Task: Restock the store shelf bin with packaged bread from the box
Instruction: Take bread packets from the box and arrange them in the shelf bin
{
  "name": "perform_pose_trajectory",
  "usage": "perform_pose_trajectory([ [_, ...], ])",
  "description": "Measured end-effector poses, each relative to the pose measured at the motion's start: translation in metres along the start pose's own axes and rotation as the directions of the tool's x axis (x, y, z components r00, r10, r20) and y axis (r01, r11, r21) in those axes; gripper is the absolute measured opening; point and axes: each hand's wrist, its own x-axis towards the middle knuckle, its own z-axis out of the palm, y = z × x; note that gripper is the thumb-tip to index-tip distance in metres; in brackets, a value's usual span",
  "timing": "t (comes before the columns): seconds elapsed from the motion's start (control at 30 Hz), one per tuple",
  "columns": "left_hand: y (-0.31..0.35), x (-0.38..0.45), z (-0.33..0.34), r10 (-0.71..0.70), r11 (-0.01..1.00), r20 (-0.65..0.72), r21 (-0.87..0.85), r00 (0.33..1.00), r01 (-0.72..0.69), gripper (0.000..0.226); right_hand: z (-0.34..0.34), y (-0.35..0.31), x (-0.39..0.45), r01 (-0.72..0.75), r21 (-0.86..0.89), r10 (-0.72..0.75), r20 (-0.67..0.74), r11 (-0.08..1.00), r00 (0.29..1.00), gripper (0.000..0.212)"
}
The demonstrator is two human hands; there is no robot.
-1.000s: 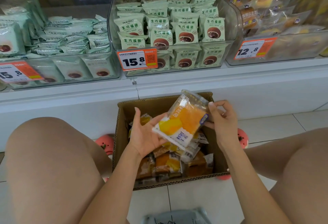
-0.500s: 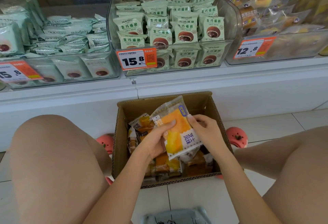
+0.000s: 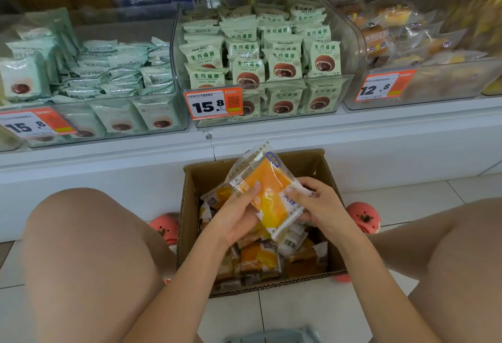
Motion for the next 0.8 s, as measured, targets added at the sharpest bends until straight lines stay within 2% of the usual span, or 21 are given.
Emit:
perform_pose_trajectory([
  [0.13,0.045,-0.006,0.015,0.152,0.980,0.015,0.129,0.988,-0.152,0.075,-0.009,-0.039,-0.001,0.021,0.038,-0.020,-0.017,0.999,1.000,0.011],
  [0.23,0.081,-0.008,0.046,0.239,0.949,0.035,0.201,0.970,-0.241,0.049,-0.007,-0.079,0.000,0.074,0.031,-0.073,-0.016,0.997,0.997,0.012],
  [0.33,0.124,-0.005,0.088,0.336,0.903,0.082,0.254,0.938,-0.346,0.034,-0.012,-0.135,0.004,0.199,-0.060,-0.203,-0.061,0.978,0.977,0.013],
  [0.43,0.174,-0.004,0.129,0.473,0.791,0.077,0.401,0.878,-0.461,0.023,-0.026,-0.205,0.005,0.352,-0.139,-0.366,-0.086,0.926,0.927,0.019],
  [0.47,0.190,-0.002,0.141,0.553,0.711,0.055,0.489,0.832,-0.505,0.019,-0.032,-0.229,0.007,0.399,-0.149,-0.418,-0.128,0.905,0.900,0.017],
  [0.5,0.205,-0.001,0.152,0.655,0.589,0.044,0.595,0.754,-0.547,0.019,-0.039,-0.254,0.009,0.438,-0.162,-0.464,-0.188,0.884,0.866,0.019],
  [0.53,0.219,0.002,0.163,0.765,0.414,0.072,0.706,0.640,-0.575,0.019,-0.046,-0.278,0.011,0.481,-0.176,-0.511,-0.244,0.859,0.824,0.025],
  [0.57,0.231,0.003,0.174,0.851,0.186,0.154,0.805,0.502,-0.563,0.019,-0.052,-0.302,0.013,0.517,-0.199,-0.554,-0.293,0.832,0.779,0.031],
  [0.6,0.242,0.005,0.185,0.882,-0.062,0.278,0.869,0.381,-0.490,0.018,-0.057,-0.324,0.014,0.549,-0.245,-0.601,-0.339,0.799,0.724,0.034],
  [0.63,0.252,0.006,0.198,0.867,-0.280,0.402,0.882,0.295,-0.380,0.017,-0.062,-0.344,0.017,0.572,-0.298,-0.644,-0.383,0.764,0.662,0.034],
  [0.67,0.263,0.012,0.207,0.822,-0.444,0.512,0.850,0.248,-0.283,0.018,-0.067,-0.365,0.019,0.584,-0.351,-0.681,-0.420,0.732,0.601,0.029],
  [0.7,0.275,0.020,0.219,0.759,-0.568,0.607,0.794,0.236,-0.215,0.021,-0.070,-0.383,0.021,0.591,-0.396,-0.709,-0.453,0.703,0.541,0.029],
  [0.73,0.286,0.030,0.229,0.692,-0.659,0.678,0.733,0.246,-0.167,0.028,-0.074,-0.399,0.025,0.586,-0.455,-0.739,-0.479,0.670,0.473,0.037],
  [0.8,0.303,0.053,0.246,0.591,-0.763,0.729,0.644,0.344,-0.053,0.048,-0.079,-0.426,0.035,0.518,-0.599,-0.790,-0.506,0.611,0.347,0.055],
])
